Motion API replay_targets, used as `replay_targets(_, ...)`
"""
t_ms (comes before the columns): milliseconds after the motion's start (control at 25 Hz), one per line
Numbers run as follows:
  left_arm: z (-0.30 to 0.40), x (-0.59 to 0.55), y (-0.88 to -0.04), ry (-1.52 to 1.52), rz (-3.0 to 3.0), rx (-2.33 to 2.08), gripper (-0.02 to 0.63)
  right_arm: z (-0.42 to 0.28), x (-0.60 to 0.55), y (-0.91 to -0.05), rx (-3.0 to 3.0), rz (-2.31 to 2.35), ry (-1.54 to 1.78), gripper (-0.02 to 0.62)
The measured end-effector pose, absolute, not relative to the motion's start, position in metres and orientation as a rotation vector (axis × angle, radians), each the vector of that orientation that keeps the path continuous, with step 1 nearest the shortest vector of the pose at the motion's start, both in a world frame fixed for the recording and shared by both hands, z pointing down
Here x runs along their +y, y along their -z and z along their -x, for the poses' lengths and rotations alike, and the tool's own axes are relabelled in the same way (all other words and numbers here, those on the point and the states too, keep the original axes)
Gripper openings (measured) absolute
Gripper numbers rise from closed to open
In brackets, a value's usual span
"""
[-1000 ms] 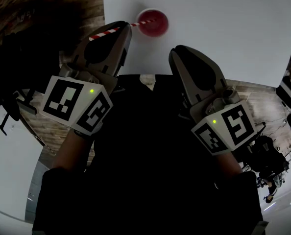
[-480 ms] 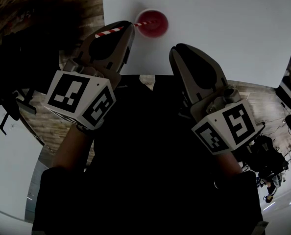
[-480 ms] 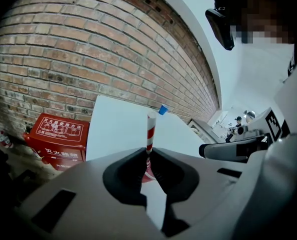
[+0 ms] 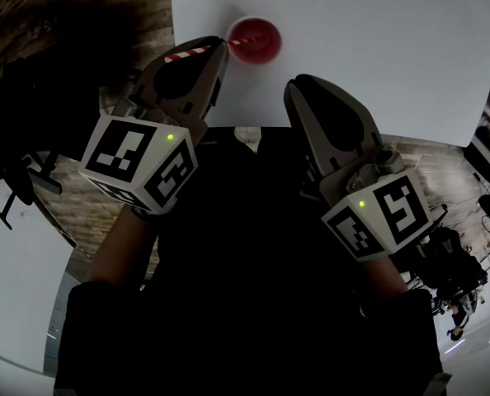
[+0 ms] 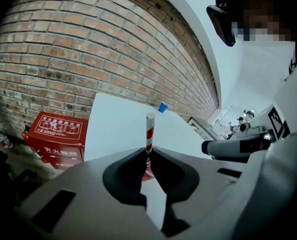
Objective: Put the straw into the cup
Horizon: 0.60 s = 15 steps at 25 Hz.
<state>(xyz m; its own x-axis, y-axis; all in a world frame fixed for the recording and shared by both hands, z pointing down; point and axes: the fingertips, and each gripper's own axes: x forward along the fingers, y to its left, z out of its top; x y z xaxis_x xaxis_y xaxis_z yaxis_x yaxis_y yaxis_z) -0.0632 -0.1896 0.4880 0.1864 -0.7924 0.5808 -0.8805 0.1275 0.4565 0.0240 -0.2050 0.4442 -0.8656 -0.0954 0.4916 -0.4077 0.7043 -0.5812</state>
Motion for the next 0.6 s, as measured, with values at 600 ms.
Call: replay_targets(600,0.0667,-0.1849,-0.4983,-0.157,-1.622,-1.593,0.04,-0.0245,-0.2058,-0.442,-2.494,-0.396,-0.991,0.063)
